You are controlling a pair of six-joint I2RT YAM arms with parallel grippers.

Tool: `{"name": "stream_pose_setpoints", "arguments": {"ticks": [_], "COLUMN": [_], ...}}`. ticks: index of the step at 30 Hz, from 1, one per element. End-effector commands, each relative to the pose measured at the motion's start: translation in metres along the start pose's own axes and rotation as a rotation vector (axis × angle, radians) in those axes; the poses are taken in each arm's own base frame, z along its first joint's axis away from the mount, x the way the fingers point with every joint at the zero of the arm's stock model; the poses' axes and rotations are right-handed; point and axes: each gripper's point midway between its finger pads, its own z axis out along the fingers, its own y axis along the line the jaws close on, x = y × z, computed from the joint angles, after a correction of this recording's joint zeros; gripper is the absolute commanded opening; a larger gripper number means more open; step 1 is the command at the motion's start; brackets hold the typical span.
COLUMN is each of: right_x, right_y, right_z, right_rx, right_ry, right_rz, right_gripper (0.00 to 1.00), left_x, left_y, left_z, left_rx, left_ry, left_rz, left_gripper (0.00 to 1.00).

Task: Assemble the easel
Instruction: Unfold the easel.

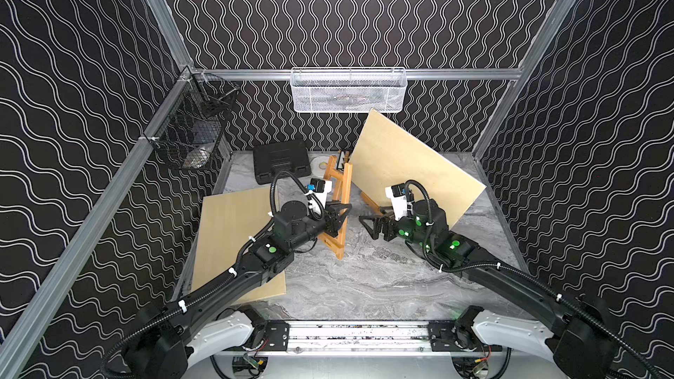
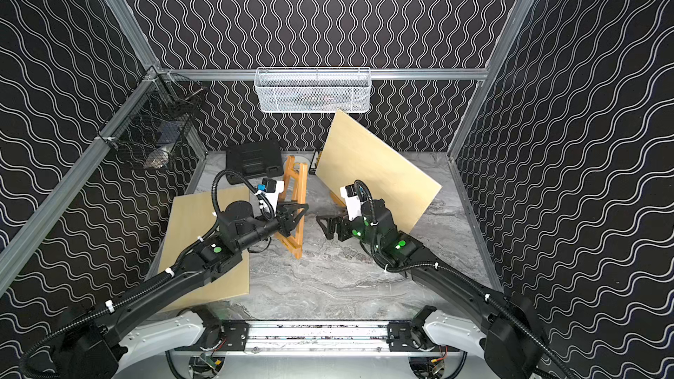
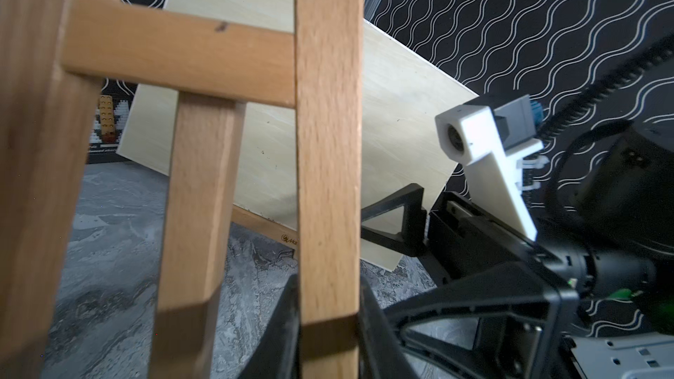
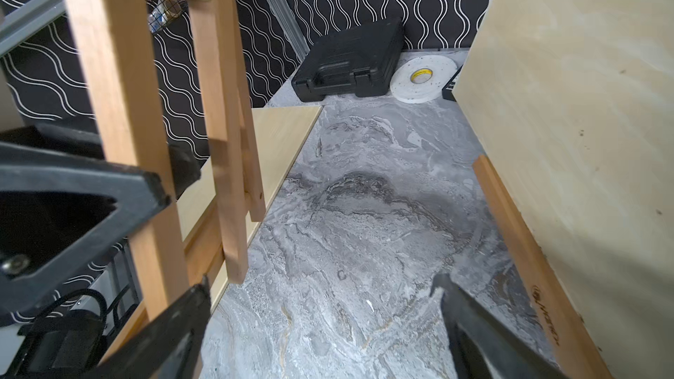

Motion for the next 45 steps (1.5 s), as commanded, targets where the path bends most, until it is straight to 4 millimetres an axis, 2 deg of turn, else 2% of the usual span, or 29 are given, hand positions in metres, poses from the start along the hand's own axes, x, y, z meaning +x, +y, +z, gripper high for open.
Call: {"name": "stream_pose_setpoints", "arguments": {"ticks": [1,8,13,23,33,39,45], "right_x": [-0.013,-0.011,-0.009,-0.005,-0.004,-0.01,-0.021], "right_y": [0.017,0.031,0.034,0.043,0.007,-0.011,-0.038], "right_z": [0.003,0.013,0.017,0.035,0.047,0.036,0.018], "right_rx": [-0.098,-0.207,-0.236,-0.305,-0.117,0.013,0.203], "right_ry": [-0.068,-0.092,-0.096,-0.054,-0.088,-0.107,-0.131], "right_rz": [-0.012,0.014,0.035,0.048,0.08,0.039,0.009], "right_gripper": [1.0,1.0,1.0,1.0,1.0,1.0,1.0], "left_x": [-0.024,-0.036,-0.044,-0.043,-0.042,-0.033,-0.023], "left_y": [-0.024,-0.035,-0.044,-0.059,-0.068,-0.067,-0.068], "left_z": [-0.006,-0.012,-0.015,-0.012,-0.018,-0.026,-0.033], "left_rx": [0.112,0.191,0.239,0.271,0.28,0.259,0.247], "left_ry": [-0.095,-0.185,-0.227,-0.2,-0.168,-0.116,-0.047], "left_rz": [0.028,-0.047,-0.061,-0.034,-0.023,0.001,0.067], "left_gripper": [0.0,0.0,0.0,0.0,0.0,0.0,0.0]}}
